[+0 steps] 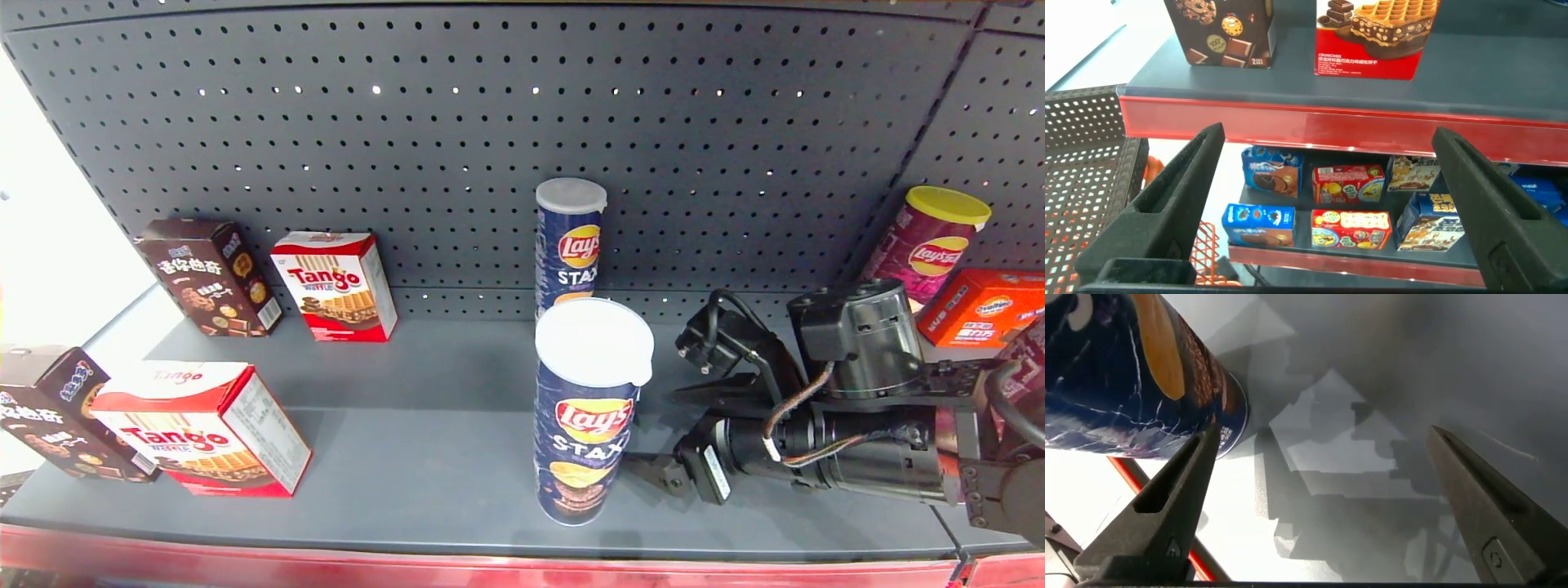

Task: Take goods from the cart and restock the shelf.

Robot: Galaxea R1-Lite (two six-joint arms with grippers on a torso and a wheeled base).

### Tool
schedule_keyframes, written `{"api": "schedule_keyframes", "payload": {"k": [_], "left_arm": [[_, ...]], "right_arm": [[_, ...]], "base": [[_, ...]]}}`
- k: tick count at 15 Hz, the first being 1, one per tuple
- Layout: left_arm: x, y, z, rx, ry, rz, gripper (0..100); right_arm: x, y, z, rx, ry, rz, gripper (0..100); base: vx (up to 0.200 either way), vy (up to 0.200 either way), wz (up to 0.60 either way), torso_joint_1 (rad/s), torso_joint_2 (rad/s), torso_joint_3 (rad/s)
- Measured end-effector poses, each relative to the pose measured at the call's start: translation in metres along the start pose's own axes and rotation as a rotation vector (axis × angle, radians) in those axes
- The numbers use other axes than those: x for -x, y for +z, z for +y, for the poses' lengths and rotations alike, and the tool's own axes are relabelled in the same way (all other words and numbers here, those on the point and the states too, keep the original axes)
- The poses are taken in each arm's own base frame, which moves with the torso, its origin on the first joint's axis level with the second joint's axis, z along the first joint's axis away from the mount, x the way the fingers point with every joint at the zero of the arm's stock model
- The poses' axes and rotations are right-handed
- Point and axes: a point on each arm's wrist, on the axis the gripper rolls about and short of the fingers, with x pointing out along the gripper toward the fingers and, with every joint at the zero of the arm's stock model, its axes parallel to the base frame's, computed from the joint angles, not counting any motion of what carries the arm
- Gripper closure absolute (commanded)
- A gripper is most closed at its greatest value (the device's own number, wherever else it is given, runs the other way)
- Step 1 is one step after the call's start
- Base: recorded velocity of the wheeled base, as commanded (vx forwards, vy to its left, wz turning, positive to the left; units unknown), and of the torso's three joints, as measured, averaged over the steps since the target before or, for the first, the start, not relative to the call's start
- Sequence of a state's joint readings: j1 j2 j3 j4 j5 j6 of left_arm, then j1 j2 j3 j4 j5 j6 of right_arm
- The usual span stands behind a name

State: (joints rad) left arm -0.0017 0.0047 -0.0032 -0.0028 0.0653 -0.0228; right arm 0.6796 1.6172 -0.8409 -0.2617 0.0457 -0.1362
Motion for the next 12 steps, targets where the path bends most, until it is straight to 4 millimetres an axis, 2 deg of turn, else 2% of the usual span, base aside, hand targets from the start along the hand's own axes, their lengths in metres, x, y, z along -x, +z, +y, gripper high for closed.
{"api": "schedule_keyframes", "payload": {"k": [3, 6, 9, 10, 12], "left_arm": [[0.000, 0.000, 0.000, 0.000, 0.001, 0.000, 0], [0.000, 0.000, 0.000, 0.000, 0.001, 0.000, 0], [0.000, 0.000, 0.000, 0.000, 0.000, 0.000, 0], [0.000, 0.000, 0.000, 0.000, 0.001, 0.000, 0], [0.000, 0.000, 0.000, 0.001, 0.001, 0.000, 0]], "right_arm": [[0.003, 0.001, -0.003, -0.005, -0.012, -0.009, 0], [0.021, 0.018, -0.018, -0.024, -0.068, -0.091, 0], [0.055, 0.040, -0.028, -0.030, -0.123, -0.223, 0], [0.070, 0.043, -0.029, -0.030, -0.137, -0.261, 0], [0.098, 0.037, -0.025, -0.028, -0.149, -0.307, 0]], "base": [[0.000, 0.000, 0.00, 0.000, 0.00, 0.000], [0.000, 0.000, 0.00, 0.000, 0.00, 0.000], [0.000, 0.000, 0.00, 0.000, 0.00, 0.000], [0.000, 0.000, 0.00, 0.000, 0.00, 0.000], [0.000, 0.000, 0.00, 0.000, 0.00, 0.000]]}}
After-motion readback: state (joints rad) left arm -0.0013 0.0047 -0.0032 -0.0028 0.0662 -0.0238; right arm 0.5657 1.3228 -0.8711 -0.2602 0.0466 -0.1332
